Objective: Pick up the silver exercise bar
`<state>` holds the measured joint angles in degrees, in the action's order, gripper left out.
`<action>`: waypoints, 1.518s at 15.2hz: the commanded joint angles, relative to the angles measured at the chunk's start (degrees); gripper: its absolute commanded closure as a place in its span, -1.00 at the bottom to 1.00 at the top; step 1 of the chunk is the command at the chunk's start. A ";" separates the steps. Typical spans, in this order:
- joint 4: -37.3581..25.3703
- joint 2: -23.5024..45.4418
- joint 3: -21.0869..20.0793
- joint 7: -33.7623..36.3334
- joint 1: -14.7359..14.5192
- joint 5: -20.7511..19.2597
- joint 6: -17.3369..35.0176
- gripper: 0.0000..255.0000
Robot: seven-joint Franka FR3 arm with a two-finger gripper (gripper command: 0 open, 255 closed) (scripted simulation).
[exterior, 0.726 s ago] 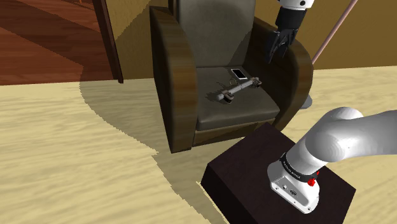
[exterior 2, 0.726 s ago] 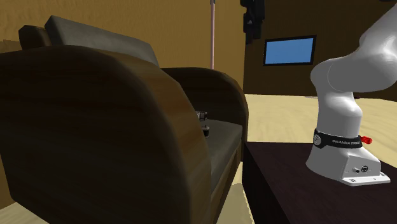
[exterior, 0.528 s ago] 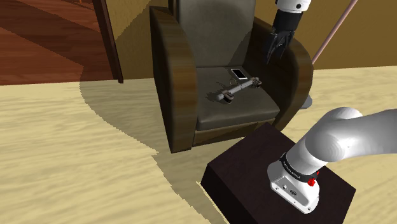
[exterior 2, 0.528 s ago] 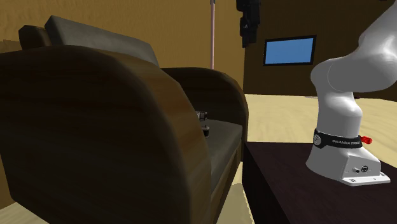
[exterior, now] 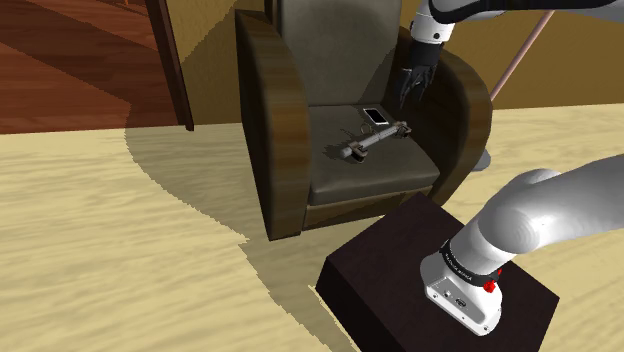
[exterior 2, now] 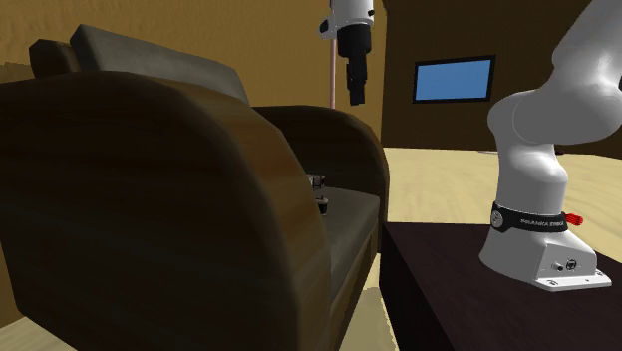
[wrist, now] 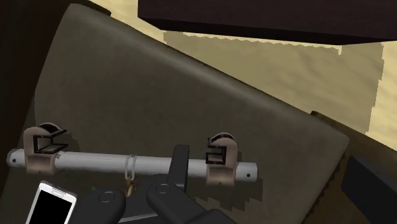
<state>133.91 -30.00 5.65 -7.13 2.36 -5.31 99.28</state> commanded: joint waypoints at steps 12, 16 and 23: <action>-8.83 26.00 6.83 -9.59 1.81 1.78 16.69 -1.00; -14.09 34.83 7.88 -12.93 2.78 4.02 19.83 -1.00; -25.87 50.17 8.01 -18.11 5.60 8.36 22.50 -1.00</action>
<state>109.60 18.20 13.78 -24.76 7.65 2.49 121.48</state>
